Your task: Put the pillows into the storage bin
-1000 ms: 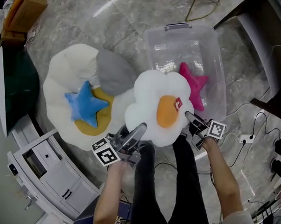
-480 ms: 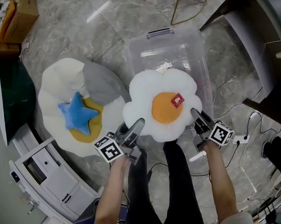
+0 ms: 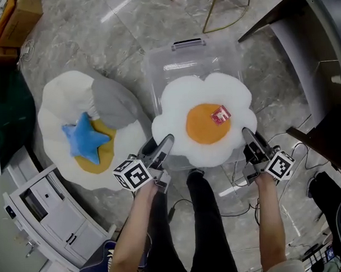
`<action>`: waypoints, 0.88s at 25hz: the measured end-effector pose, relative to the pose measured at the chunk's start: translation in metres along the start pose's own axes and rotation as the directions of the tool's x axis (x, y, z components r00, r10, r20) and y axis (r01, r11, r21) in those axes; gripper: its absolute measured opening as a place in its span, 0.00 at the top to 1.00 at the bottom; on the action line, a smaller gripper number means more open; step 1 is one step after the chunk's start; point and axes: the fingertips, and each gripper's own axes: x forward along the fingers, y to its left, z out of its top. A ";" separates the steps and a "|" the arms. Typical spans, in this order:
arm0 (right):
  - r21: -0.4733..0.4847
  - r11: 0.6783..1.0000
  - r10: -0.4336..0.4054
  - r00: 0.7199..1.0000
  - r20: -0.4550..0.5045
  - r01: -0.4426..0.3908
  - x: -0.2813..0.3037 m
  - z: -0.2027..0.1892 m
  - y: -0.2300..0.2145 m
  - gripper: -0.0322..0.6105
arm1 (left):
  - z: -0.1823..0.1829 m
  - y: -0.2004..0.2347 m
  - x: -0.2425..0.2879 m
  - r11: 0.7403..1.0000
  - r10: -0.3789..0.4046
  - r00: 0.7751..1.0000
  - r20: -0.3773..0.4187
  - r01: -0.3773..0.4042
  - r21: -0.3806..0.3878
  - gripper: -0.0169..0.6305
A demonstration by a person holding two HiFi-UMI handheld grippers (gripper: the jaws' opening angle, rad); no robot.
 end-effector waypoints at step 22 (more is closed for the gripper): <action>-0.146 0.957 -0.266 0.959 -0.101 0.250 0.132 -0.018 -0.077 0.82 | -0.011 -0.011 -0.005 0.990 0.083 0.994 -0.074 -0.073 0.123 0.54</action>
